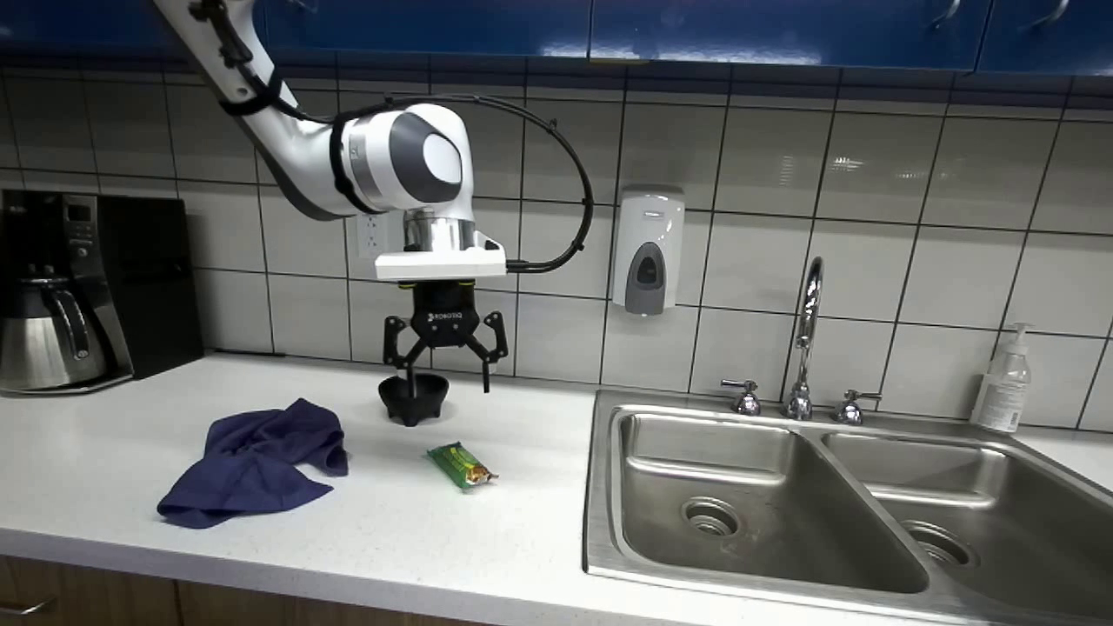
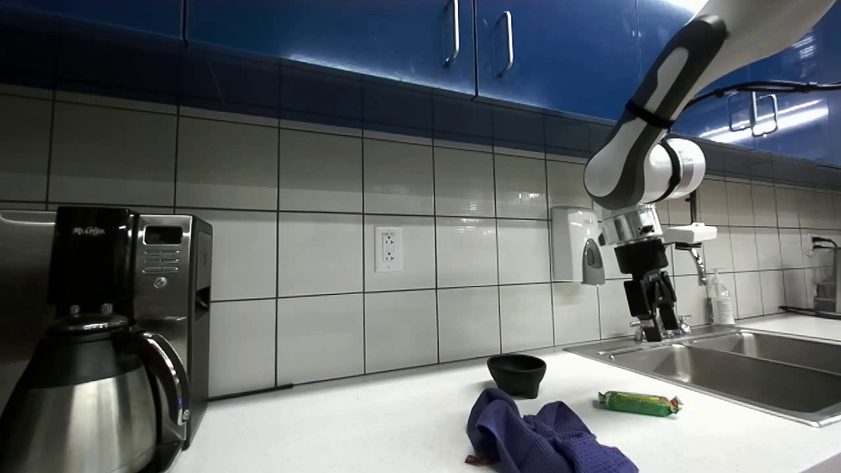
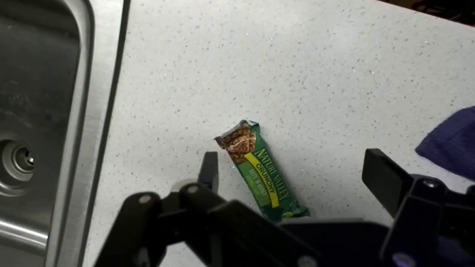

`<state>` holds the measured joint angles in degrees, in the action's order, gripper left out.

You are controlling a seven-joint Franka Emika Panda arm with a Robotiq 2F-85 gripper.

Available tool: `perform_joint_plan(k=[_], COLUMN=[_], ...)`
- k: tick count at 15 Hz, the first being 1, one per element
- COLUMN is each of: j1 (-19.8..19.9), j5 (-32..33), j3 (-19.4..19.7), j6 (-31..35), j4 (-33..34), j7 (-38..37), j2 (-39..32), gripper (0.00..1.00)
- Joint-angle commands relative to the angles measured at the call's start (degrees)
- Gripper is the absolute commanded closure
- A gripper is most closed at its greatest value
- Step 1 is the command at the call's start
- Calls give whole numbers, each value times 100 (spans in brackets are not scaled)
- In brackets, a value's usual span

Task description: Pick up the green snack bar and put it inside the black bowl

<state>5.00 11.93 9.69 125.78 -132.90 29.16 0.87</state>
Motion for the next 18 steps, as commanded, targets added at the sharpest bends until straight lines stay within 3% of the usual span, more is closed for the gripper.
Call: perform_joint_plan(k=[1, 8, 18], j1=[129, 258, 432], j5=[174, 28, -6], j3=[-63, -184, -411], j6=[235, 1022, 1119], j4=[546, 867, 954], j7=[597, 1228, 1905], j2=[-595, -1435, -1870], gripper=[0, 0, 0])
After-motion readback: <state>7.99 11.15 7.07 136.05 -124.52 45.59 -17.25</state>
